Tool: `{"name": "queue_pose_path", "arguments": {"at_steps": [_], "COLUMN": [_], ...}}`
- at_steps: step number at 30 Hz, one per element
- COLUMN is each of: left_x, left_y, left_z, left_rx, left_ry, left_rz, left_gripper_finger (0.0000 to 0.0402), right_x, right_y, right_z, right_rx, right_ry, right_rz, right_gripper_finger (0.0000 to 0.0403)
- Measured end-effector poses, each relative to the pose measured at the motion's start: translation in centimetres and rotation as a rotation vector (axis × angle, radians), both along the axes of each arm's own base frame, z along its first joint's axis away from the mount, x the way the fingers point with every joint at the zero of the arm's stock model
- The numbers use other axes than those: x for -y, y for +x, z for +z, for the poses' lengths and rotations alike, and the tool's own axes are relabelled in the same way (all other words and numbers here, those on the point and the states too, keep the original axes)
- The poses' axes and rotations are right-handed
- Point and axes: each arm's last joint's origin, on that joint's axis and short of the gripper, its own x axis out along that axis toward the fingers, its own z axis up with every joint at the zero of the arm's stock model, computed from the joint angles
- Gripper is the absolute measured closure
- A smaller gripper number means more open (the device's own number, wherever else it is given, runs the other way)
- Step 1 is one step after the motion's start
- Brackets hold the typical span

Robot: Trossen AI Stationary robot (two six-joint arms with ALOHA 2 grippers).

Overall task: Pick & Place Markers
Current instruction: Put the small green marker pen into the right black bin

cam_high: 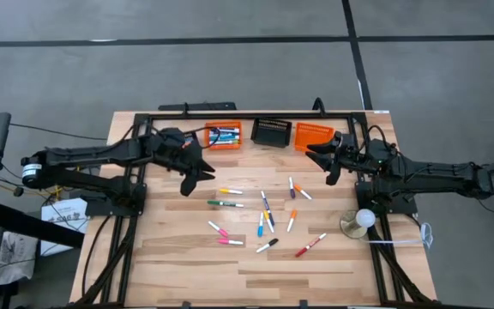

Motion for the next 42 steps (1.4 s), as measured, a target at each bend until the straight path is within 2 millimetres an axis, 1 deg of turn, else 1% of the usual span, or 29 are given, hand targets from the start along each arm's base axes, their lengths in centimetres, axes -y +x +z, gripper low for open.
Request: {"name": "queue_pose_path", "arguments": {"at_steps": [6,9,14,19,22,24,32,39,42], "left_x": [0.6,1.1,2.2,3.5,4.2,4.6,4.6,4.6,4.5], "left_y": [0.1,-0.1,-0.1,0.3,0.7,1.3,3.8,7.1,8.0], "left_z": [-1.7,-2.8,-3.3,-3.5,-4.2,-4.8,-7.9,-8.8,-9.2], "left_rx": [-0.002,-0.033,-0.05,-0.054,-0.079,-0.095,-0.214,-0.258,-0.279], "left_ry": [-0.016,-0.025,-0.023,0.043,0.086,0.103,0.108,0.171,0.167], "left_rz": [-0.015,-0.035,-0.058,-0.069,-0.098,-0.097,-0.094,-0.151,-0.143], "left_gripper_finger": [0.0286,0.0286,0.0286,0.0286,0.0286,0.0286,0.0286,0.0286,0.0286], "right_x": [0.0,0.0,0.0,0.0,0.0,0.0,0.0,0.0,0.0], "right_y": [0.0,0.0,0.0,0.0,0.0,0.0,0.0,0.0,0.0], "right_z": [0.0,0.0,0.0,-0.1,-0.1,-0.2,-0.2,-0.3,-0.3], "right_rx": [0.0,0.0,-0.004,-0.005,-0.014,-0.017,-0.02,-0.023,-0.023], "right_ry": [0.001,0.001,0.002,0.002,0.003,0.004,0.022,0.022,0.022], "right_rz": [0.0,0.0,0.0,-0.001,-0.001,-0.001,-0.001,-0.001,-0.001], "right_gripper_finger": [0.0278,0.0278,0.0278,0.0278,0.0278,0.0278,0.0278,0.0278,0.0278]}}
